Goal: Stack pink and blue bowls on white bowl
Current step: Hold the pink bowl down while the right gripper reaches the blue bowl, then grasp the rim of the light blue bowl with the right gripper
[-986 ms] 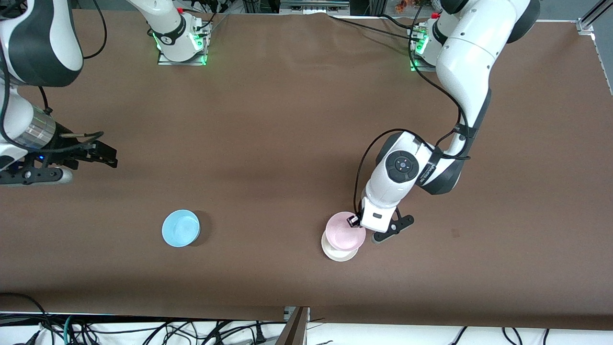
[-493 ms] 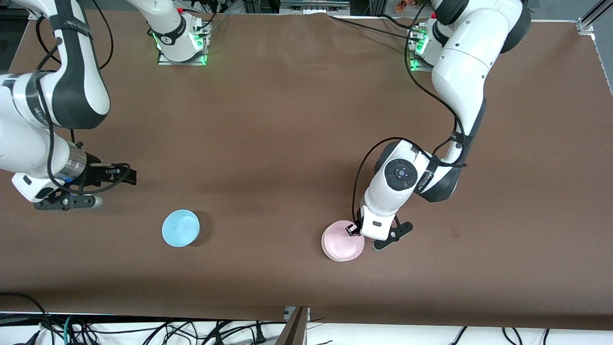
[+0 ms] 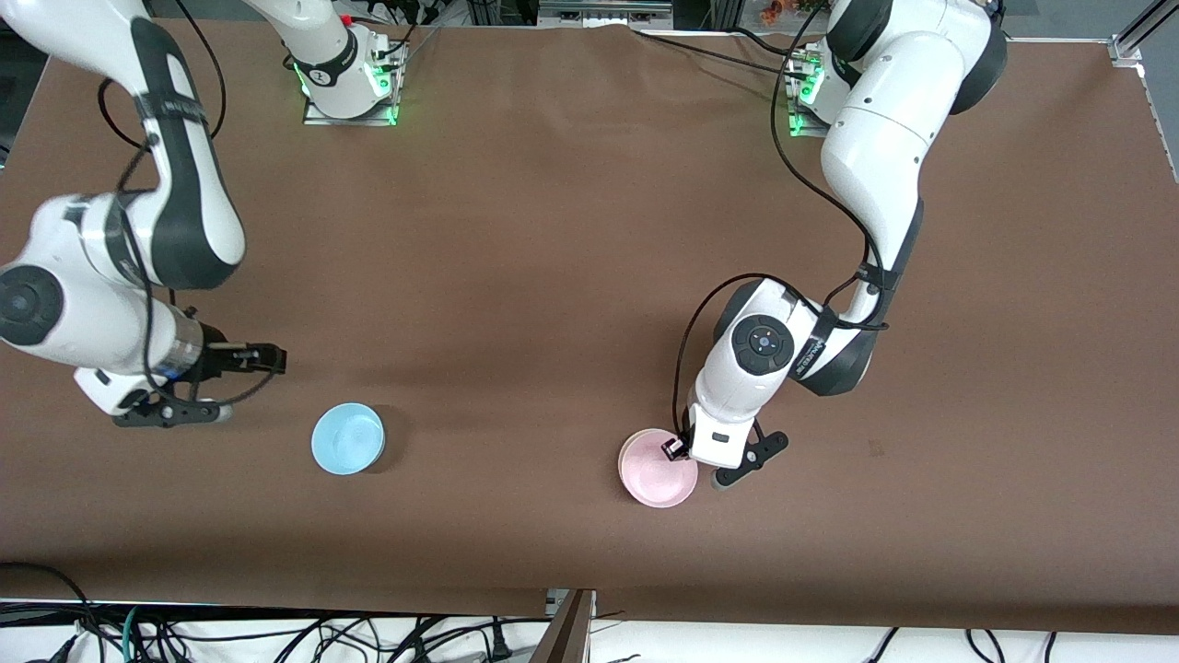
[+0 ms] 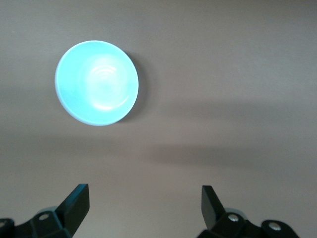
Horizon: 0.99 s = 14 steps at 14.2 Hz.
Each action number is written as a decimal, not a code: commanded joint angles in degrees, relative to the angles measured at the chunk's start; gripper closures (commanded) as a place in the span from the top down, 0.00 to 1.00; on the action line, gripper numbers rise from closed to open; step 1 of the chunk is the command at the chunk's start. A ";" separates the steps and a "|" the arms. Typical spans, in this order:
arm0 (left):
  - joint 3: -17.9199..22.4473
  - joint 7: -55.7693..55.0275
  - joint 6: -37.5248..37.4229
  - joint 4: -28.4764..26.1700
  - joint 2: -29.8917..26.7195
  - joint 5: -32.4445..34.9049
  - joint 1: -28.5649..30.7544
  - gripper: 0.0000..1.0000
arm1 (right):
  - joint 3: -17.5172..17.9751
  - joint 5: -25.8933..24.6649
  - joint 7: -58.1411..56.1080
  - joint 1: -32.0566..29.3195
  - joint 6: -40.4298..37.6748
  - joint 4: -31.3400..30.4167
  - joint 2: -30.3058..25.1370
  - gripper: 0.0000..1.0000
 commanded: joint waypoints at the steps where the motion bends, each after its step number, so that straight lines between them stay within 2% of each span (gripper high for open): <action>1: 1.20 -1.33 -0.19 3.34 1.84 1.39 -1.17 0.00 | 0.34 0.80 -0.32 -0.33 5.65 1.56 5.78 1.00; 2: 1.20 -1.33 -0.10 3.34 1.93 1.39 -1.17 0.00 | 0.51 0.80 -0.41 -0.24 8.81 1.64 9.62 1.00; 5: 1.20 -1.33 0.51 3.25 2.37 1.39 -1.26 0.00 | 1.13 1.32 -0.59 0.46 20.94 1.38 14.48 1.00; 10: 1.20 -1.33 0.51 3.25 2.55 1.39 -1.70 0.00 | 1.30 1.76 -0.41 0.46 21.23 1.29 14.85 1.00; 11: 1.20 -1.33 0.51 3.34 2.55 1.39 -1.70 0.00 | 1.30 3.42 -0.32 0.46 21.06 1.38 14.85 0.98; 13: 1.20 -1.24 0.51 3.34 2.55 1.31 -1.61 0.00 | 1.30 7.11 -0.41 0.46 20.10 1.55 14.76 0.86; 14: 1.20 -0.98 0.51 3.34 2.55 1.31 -1.52 0.04 | 1.30 7.47 -0.58 0.37 19.48 1.90 14.76 0.83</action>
